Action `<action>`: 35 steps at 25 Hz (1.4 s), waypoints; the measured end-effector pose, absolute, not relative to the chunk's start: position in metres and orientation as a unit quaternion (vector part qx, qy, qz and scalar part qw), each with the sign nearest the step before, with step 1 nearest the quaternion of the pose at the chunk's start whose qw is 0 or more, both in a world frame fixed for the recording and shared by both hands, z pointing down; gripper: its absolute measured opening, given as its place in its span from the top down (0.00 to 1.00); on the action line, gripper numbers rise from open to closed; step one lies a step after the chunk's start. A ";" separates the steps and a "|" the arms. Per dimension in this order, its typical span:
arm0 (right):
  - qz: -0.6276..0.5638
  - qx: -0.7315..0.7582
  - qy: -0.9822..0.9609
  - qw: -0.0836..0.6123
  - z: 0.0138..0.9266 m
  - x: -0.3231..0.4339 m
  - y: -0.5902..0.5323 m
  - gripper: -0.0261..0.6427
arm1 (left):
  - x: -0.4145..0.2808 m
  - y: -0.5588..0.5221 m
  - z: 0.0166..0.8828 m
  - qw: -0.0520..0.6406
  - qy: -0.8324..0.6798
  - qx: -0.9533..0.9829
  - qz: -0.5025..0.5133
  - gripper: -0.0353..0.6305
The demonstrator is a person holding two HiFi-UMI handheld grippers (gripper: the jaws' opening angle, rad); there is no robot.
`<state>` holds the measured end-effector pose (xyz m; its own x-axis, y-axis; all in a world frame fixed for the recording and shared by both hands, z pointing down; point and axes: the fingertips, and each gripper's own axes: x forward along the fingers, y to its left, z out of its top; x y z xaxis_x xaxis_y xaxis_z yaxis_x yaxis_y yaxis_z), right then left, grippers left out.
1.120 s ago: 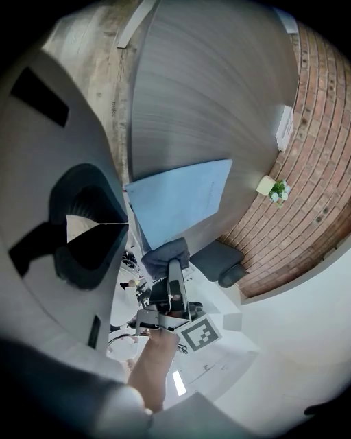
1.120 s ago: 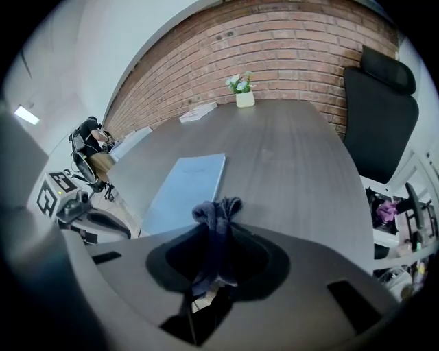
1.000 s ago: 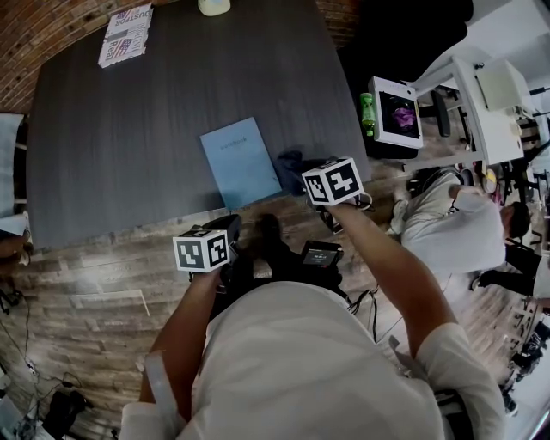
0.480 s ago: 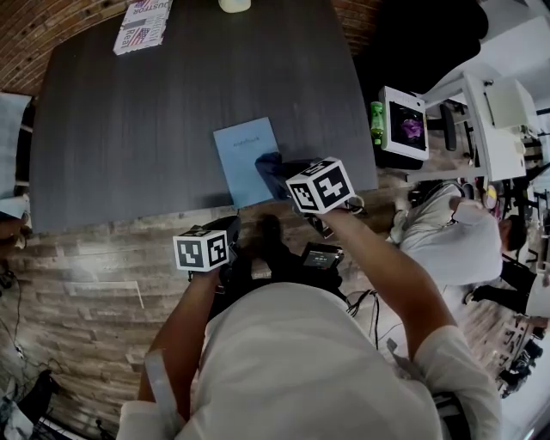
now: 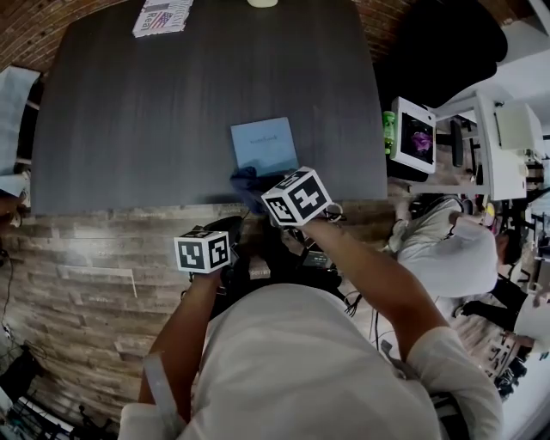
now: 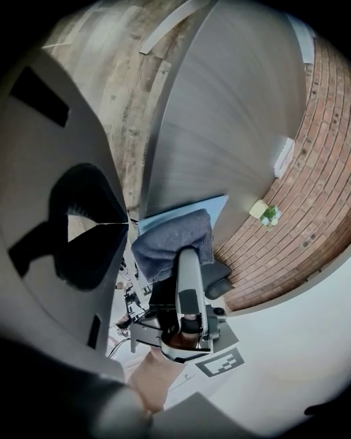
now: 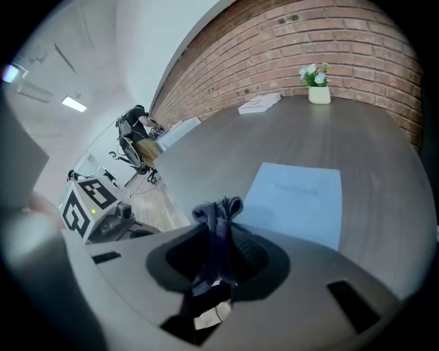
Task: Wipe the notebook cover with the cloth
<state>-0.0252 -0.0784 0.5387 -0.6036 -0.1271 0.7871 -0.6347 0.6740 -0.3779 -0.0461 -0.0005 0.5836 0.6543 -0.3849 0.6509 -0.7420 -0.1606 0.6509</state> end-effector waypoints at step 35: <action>0.296 0.261 -0.816 0.423 0.565 -0.055 -0.166 0.81 | -0.064 -0.018 0.557 0.533 -0.355 0.762 0.096 0.93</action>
<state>-0.0550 -0.1658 0.5655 -0.5068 -0.1748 0.8441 -0.6760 0.6883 -0.2633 -0.0640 -0.0185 0.5575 0.7293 -0.4384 0.5253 -0.6438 -0.1800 0.7437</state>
